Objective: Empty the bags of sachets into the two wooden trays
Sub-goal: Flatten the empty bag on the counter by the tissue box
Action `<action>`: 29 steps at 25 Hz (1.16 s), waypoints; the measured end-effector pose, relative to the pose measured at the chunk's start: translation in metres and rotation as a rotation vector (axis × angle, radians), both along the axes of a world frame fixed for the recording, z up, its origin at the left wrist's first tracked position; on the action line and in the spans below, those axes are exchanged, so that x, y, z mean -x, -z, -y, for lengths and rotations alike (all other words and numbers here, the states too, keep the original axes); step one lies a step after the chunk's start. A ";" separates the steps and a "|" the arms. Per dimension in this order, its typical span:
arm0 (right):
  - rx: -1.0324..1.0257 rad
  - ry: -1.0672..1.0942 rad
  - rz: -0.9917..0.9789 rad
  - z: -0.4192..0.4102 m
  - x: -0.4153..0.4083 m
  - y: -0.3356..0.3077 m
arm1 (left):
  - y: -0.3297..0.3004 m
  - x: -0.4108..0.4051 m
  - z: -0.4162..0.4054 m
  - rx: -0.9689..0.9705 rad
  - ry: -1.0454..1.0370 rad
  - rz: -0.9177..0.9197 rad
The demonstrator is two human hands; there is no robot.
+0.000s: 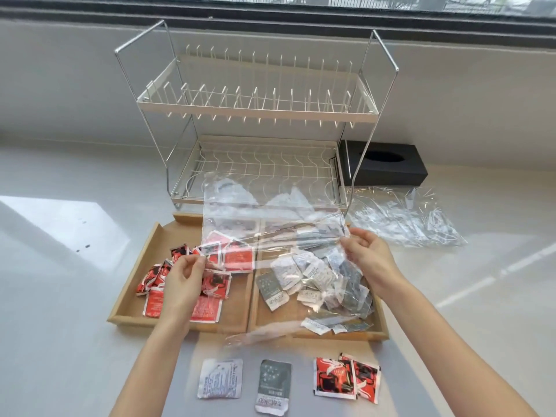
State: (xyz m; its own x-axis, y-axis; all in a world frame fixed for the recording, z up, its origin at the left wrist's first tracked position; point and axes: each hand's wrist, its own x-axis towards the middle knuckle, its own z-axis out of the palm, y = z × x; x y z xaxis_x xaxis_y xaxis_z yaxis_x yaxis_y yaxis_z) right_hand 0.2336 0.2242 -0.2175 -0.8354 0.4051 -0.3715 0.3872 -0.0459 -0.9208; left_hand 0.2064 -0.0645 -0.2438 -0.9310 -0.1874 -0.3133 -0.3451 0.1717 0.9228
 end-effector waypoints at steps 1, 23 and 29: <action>0.028 -0.002 -0.028 0.000 -0.003 -0.003 | -0.004 -0.003 -0.001 0.014 0.002 -0.050; -0.781 -0.254 -0.384 -0.040 -0.059 -0.074 | -0.091 -0.042 -0.013 0.465 0.211 -0.620; -0.730 -0.077 -0.425 -0.071 -0.073 -0.093 | -0.107 -0.051 -0.057 0.251 0.253 -0.644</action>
